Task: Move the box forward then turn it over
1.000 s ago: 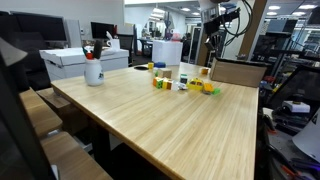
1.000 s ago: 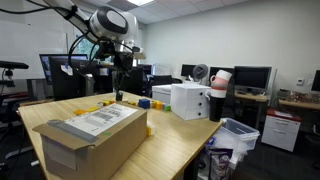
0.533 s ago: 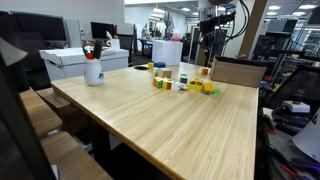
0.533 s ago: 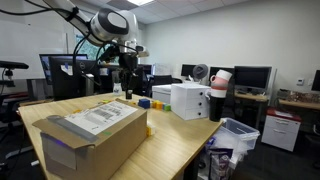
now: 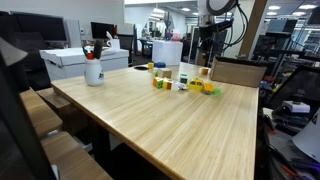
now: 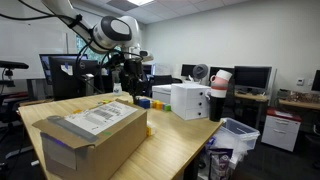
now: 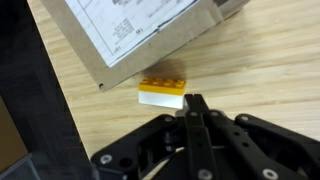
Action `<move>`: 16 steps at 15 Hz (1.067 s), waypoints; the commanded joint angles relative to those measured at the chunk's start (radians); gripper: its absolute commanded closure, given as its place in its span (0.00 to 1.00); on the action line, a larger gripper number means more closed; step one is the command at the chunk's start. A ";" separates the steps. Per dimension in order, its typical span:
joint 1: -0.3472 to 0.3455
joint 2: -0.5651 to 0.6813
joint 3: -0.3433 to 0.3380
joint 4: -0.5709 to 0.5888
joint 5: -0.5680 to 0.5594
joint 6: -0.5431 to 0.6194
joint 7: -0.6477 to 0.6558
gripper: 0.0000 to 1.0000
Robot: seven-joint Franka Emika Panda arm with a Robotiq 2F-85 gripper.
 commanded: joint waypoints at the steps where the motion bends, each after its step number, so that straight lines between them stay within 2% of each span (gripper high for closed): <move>1: -0.009 0.009 -0.014 -0.007 -0.050 0.022 0.082 0.97; 4: -0.009 0.010 -0.029 0.000 -0.070 -0.015 0.150 0.97; 10: -0.014 0.004 -0.051 0.014 -0.071 -0.168 0.310 0.97; 16: -0.016 0.003 -0.052 0.021 -0.066 -0.239 0.393 0.97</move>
